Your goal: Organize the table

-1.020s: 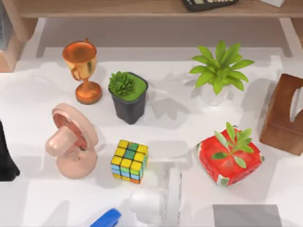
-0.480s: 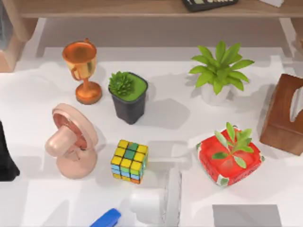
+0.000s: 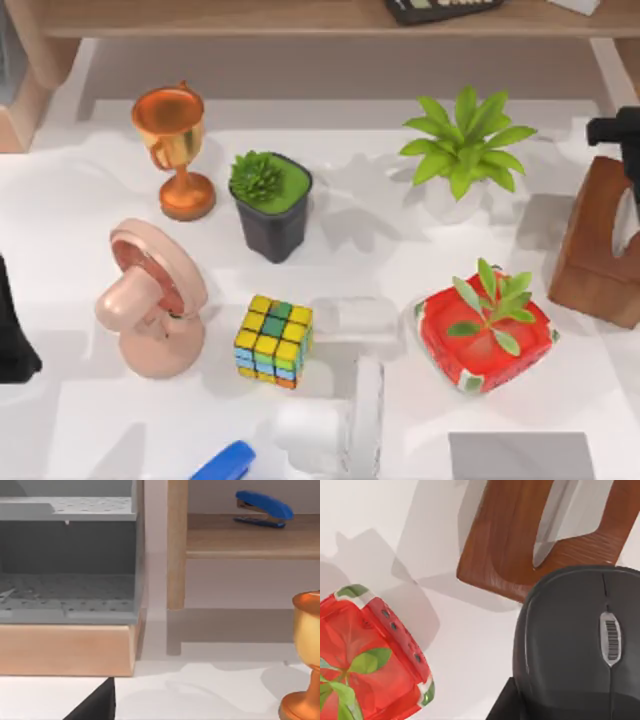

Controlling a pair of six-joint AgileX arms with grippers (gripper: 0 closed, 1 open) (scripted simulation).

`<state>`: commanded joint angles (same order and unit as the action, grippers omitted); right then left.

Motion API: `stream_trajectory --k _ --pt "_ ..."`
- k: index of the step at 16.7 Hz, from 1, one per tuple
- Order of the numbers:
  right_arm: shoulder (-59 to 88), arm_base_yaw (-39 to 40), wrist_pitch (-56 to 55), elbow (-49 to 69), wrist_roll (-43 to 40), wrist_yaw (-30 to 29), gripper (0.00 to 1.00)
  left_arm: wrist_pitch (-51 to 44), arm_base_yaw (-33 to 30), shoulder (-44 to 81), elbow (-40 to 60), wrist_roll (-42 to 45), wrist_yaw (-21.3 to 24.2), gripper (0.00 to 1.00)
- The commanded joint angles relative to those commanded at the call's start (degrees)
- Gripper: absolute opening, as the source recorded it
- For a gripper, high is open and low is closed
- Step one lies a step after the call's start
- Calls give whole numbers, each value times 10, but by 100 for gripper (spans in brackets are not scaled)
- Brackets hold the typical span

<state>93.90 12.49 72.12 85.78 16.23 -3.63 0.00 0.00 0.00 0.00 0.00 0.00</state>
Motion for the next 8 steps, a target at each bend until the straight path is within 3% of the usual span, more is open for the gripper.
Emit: stream_trajectory --k 8 --pt "-134 226 -95 -304 207 -10 0 0 0 0 0 0 0 100"
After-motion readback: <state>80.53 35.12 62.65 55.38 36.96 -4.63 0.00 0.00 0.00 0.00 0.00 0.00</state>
